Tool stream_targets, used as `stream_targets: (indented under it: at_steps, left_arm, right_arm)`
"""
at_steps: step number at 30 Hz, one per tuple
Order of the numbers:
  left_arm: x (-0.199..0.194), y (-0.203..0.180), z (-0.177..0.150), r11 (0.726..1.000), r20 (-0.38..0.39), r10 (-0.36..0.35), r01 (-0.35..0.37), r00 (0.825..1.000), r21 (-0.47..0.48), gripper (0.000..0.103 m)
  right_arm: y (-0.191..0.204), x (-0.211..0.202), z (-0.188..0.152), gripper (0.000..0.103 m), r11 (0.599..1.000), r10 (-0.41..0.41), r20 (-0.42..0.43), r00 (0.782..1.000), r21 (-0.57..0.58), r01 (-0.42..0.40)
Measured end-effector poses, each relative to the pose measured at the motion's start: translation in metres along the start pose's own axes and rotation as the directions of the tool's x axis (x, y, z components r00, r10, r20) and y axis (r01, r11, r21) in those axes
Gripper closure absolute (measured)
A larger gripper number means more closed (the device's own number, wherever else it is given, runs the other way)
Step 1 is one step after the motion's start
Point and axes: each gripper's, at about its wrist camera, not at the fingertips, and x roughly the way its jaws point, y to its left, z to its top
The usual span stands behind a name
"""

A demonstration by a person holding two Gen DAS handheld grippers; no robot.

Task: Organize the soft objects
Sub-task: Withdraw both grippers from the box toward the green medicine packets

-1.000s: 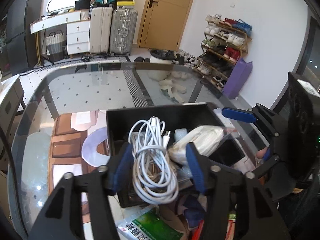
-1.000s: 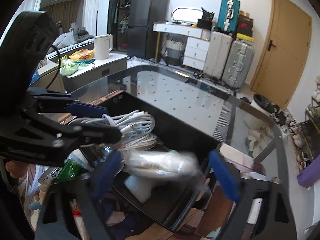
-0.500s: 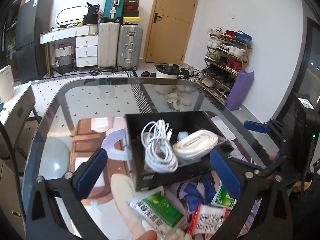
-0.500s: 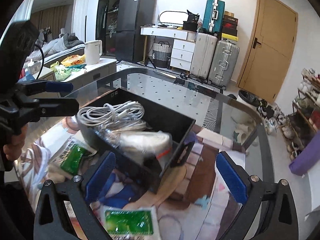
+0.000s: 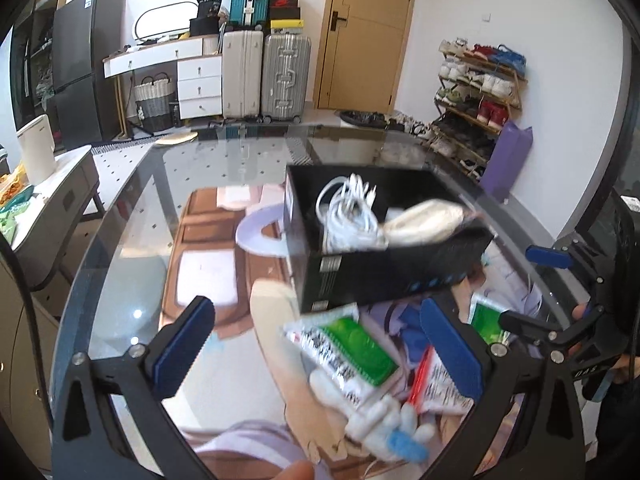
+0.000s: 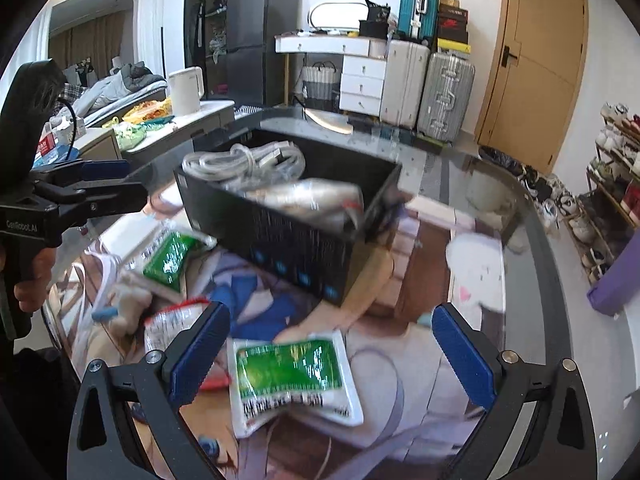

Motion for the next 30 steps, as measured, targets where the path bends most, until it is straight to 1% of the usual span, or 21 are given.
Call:
stream_targets:
  at_steps: [4, 11, 18, 20, 30]
  left_arm:
    - [0.005, 0.002, -0.013, 1.0, -0.028, -0.003, 0.003, 1.0, -0.009, 0.0]
    - [0.01, 0.001, -0.024, 1.0, -0.055, 0.007, -0.007, 0.998, -0.005, 0.0]
    - [0.013, 0.0, -0.028, 1.0, -0.072, -0.004, 0.005, 0.997, 0.01, 0.0]
    - [0.014, 0.001, -0.028, 1.0, -0.077, -0.005, 0.006, 0.997, 0.01, 0.0]
    - [0.019, 0.004, -0.03, 1.0, -0.098, -0.007, 0.008, 0.995, 0.009, 0.0]
  right_arm:
    - [-0.002, 0.004, -0.017, 0.001, 1.0, 0.002, -0.041, 0.999, 0.021, -0.001]
    - [0.0, 0.007, -0.032, 0.001, 1.0, 0.023, -0.083, 0.996, 0.017, -0.022]
    - [0.006, 0.014, -0.036, 0.001, 0.999, 0.052, -0.116, 0.992, 0.001, -0.052]
    - [0.006, 0.019, -0.037, 0.001, 0.999, 0.05, -0.13, 0.99, -0.002, -0.051]
    - [0.005, 0.03, -0.033, 0.001, 0.999, 0.05, -0.144, 0.988, 0.007, -0.049]
